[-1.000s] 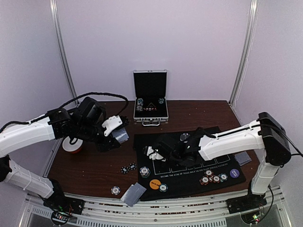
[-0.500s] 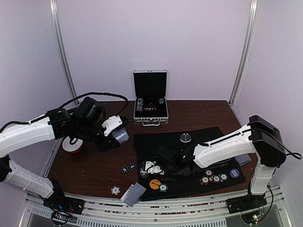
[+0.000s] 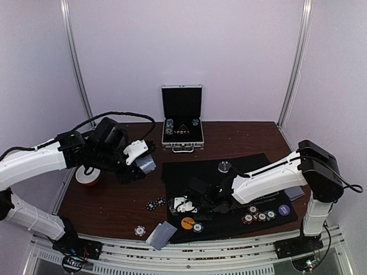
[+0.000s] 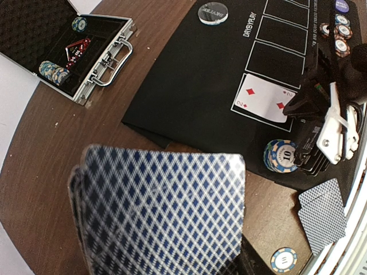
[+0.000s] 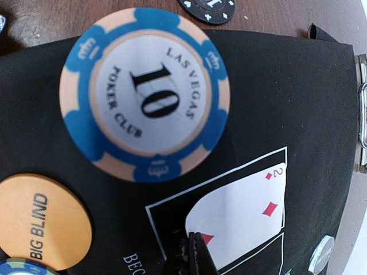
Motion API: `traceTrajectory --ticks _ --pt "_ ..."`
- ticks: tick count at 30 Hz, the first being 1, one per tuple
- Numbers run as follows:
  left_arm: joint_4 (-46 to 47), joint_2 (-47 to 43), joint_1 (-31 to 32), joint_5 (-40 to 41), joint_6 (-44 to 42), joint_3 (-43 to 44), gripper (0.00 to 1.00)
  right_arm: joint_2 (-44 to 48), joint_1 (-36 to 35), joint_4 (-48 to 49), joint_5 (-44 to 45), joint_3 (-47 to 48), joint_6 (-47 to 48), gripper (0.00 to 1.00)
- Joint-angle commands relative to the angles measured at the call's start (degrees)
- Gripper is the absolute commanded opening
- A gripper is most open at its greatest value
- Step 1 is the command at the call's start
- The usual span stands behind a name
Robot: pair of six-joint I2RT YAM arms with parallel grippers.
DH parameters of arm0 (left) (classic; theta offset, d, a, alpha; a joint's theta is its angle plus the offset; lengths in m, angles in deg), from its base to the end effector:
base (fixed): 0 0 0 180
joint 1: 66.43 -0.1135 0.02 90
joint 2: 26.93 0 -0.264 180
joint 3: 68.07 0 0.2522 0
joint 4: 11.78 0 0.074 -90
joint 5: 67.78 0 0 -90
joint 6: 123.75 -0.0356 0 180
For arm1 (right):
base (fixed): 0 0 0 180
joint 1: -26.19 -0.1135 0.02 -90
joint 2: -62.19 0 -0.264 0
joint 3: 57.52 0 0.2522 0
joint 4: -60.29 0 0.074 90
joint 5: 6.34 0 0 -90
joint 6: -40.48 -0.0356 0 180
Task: Distribute texas hold em gaming equipment
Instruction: Flop the poker card in the community card area.
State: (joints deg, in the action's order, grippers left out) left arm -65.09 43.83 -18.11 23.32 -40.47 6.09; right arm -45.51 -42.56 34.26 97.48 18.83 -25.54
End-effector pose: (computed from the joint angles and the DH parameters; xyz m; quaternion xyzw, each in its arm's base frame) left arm 0.1703 -0.1903 0.2939 0.4311 0.8346 -0.1133 0.3236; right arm 0.1435 0.3456 0.1423 -0.6663 0.6819 -0.0006 0.3018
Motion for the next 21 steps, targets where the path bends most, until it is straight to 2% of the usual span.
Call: traceTrajectory --ticks 1,10,17,21 --pt "1.58 -1.14 -0.36 -0.13 -0.05 -0.36 0.43 -0.74 0.09 -1.07 -1.47 0.12 1.25 0.0" --pt "1.58 -1.12 -0.44 -0.14 -0.2 -0.33 0.43 0.05 0.06 -1.95 -0.83 -1.01 2.09 0.0" --pt "1.58 -1.27 -0.45 0.27 -0.19 -0.5 0.43 1.03 -0.06 -5.15 -1.11 -0.66 1.86 0.19" --pt "1.58 -1.18 -0.49 0.14 -0.16 -0.43 0.43 3.48 -0.06 -5.8 -2.12 -0.82 0.49 0.25"
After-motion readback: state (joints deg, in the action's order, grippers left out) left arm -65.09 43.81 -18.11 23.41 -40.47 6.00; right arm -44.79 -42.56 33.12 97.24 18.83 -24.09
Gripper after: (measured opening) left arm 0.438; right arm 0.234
